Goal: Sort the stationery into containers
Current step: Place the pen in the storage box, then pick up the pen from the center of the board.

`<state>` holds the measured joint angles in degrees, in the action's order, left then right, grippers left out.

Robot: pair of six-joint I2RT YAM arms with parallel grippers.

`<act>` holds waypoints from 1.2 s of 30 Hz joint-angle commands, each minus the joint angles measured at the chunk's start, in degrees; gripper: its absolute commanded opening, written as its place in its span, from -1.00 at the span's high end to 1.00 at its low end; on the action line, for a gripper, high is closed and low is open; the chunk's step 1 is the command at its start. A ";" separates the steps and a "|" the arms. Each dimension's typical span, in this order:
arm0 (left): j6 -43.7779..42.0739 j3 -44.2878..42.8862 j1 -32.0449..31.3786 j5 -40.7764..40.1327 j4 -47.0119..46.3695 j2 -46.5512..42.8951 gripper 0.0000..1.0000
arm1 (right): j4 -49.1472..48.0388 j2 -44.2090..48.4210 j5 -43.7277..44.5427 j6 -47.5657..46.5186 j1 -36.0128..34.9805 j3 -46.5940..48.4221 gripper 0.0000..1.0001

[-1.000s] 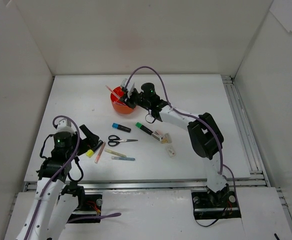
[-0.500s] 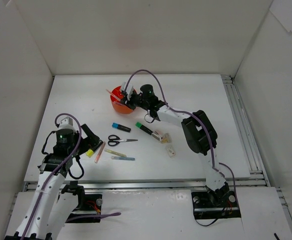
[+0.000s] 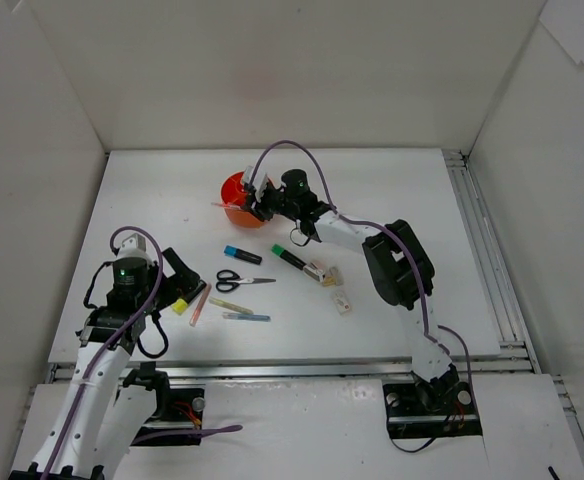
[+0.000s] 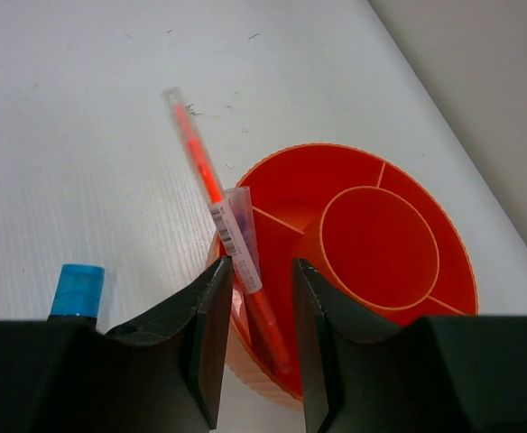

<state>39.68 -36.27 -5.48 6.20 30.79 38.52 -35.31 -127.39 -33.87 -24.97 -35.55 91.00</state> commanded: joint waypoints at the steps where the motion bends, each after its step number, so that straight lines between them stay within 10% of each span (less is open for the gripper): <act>1: 0.84 -3.10 -0.06 0.57 -2.05 0.41 -0.99 | -3.80 3.64 -1.20 0.19 0.39 0.40 0.40; 10: 1.80 -4.24 -0.06 0.39 0.85 1.20 -0.99 | -3.80 9.87 0.28 0.80 -0.13 -2.67 -0.09; 15: 2.68 -4.33 -1.20 1.80 2.08 2.17 -0.99 | -3.45 18.65 5.39 7.88 -1.36 -8.73 -0.96; 21: 3.47 -2.14 -2.43 3.91 0.77 3.48 -0.99 | -2.92 29.63 9.86 21.52 -2.94 -23.04 -0.96; 30: 8.74 -3.28 -9.46 -1.44 -2.39 10.25 -0.99 | 13.76 41.69 19.96 15.83 -14.54 -36.07 -0.96; 36: 18.93 -5.56 -15.88 -11.29 1.73 17.81 -0.99 | 12.28 51.95 44.99 23.37 -16.92 -45.02 -0.96</act>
<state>51.81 -38.28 -19.57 1.45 31.90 53.93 -21.47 -83.68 -5.15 -6.61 -52.97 47.44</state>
